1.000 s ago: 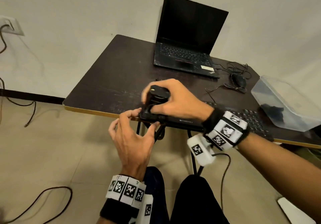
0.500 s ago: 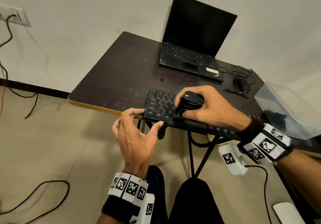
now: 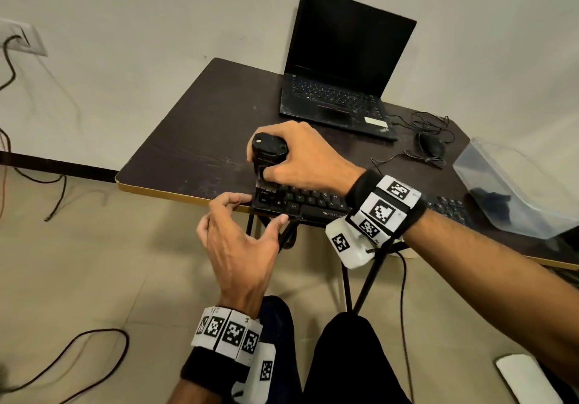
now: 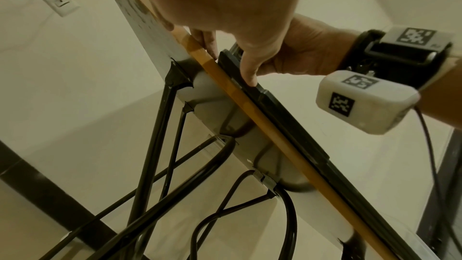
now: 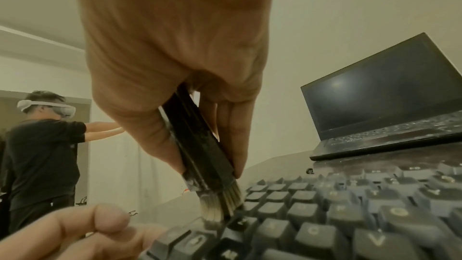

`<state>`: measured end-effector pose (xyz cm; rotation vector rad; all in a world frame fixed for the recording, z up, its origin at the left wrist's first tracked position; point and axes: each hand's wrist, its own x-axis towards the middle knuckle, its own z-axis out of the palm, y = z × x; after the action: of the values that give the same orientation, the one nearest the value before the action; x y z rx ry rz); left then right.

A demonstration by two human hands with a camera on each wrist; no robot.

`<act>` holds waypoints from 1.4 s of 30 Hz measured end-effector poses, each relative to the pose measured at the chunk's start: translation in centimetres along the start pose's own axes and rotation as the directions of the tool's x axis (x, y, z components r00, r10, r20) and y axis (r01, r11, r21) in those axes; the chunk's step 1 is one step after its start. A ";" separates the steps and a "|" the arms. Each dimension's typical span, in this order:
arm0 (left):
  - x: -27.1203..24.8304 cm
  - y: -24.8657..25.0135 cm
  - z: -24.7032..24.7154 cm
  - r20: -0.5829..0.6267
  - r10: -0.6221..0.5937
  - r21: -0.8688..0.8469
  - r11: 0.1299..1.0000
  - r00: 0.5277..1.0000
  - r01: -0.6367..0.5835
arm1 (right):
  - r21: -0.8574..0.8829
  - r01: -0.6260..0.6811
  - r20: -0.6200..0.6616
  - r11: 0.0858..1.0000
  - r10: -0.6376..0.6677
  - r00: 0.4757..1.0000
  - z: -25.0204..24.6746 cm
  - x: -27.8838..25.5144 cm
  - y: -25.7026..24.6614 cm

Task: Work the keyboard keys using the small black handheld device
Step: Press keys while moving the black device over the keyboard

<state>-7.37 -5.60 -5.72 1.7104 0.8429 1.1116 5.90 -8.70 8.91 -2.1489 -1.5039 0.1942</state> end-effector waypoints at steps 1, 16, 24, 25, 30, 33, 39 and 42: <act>0.0 0.0 0.0 0.000 -0.008 -0.010 1.000 1.000 0.008 | 0.000 0.008 0.025 1.000 -0.008 1.000 -0.1 0.0 -0.2; 0.0 0.6 -0.3 -0.002 -0.027 -0.032 0.999 1.000 0.027 | -0.056 0.081 0.282 0.995 -0.062 0.957 -0.9 0.6 -1.6; 0.1 0.3 -0.2 -0.014 0.032 0.023 0.999 0.999 -0.032 | 0.023 -0.003 0.128 1.000 0.000 0.992 -2.3 -4.9 0.5; 0.1 0.4 -0.3 -0.019 0.033 0.028 0.999 0.999 -0.033 | 0.029 -0.029 0.103 0.999 0.026 0.994 -2.6 -6.5 1.2; 0.2 0.4 -0.5 0.012 0.031 0.040 0.999 0.999 -0.032 | 0.034 -0.190 -0.102 0.981 0.192 0.976 -5.7 -13.2 6.9; 0.1 0.5 -0.5 0.029 0.041 0.032 0.999 0.999 -0.041 | 0.037 -0.304 -0.219 0.952 0.304 0.927 -7.3 -17.6 9.9; -0.4 0.6 -0.4 0.038 0.081 0.016 0.997 0.996 -0.082 | 0.183 -0.416 -0.452 0.890 0.453 0.769 -8.2 -22.4 12.5; -0.7 0.7 -0.4 0.054 0.129 0.036 0.991 0.990 -0.131 | 0.210 -0.296 -0.414 0.932 0.359 0.837 -6.5 -21.1 10.4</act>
<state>-7.92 -6.35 -5.27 1.8407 0.7349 1.1385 9.22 -32.72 6.02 -2.1374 -0.8324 -0.0784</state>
